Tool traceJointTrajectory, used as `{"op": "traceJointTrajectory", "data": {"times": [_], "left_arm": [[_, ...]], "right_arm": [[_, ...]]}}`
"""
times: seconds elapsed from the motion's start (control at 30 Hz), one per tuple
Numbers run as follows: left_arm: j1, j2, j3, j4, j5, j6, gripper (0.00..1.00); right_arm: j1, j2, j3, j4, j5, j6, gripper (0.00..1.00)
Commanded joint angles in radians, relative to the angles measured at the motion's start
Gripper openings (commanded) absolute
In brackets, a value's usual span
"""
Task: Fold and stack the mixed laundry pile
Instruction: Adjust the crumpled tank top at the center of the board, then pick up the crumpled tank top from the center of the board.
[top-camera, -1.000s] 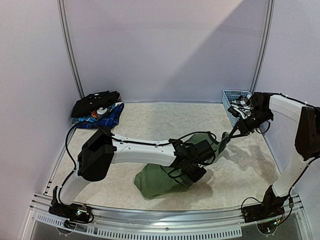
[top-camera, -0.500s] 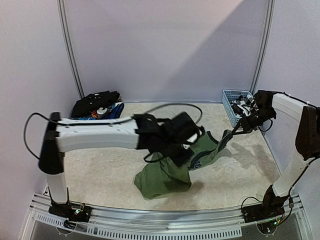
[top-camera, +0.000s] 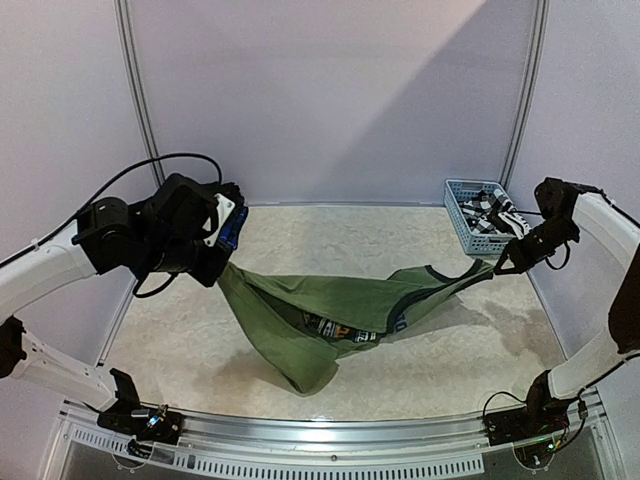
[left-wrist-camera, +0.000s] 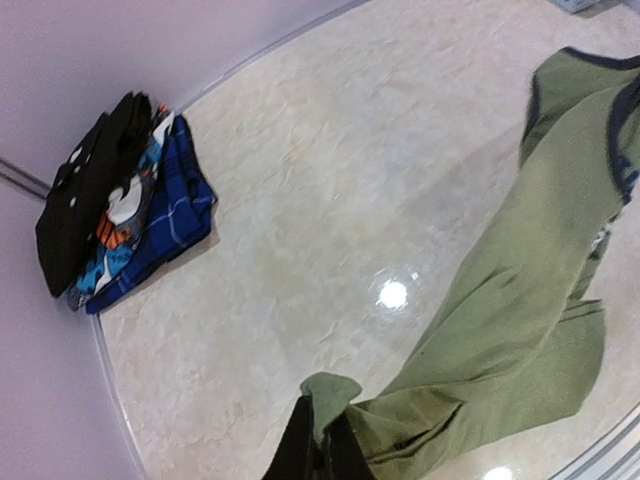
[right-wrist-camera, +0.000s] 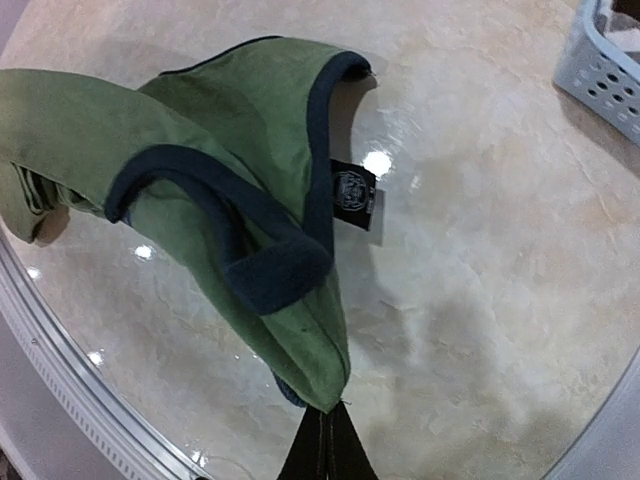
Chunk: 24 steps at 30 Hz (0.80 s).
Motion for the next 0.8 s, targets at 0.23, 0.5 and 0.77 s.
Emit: {"op": "traceJointTrajectory", "data": {"times": [0.23,0.5,0.77], "left_arm": [[0.104,-0.067,-0.255,0.114,0.037,-0.006,0.45],[0.104,-0.002,-0.264,0.16,0.1,-0.112,0.49],[0.106,-0.06,-0.34,0.177,0.128,-0.242,0.5]], "right_arm": [[-0.006,-0.099,-0.049,-0.046,0.024,-0.223,0.41],[0.454,-0.178,-0.125,0.118,0.015,-0.308,0.35],[0.809,0.033,-0.217,0.385,0.219,-0.438,0.25]]}}
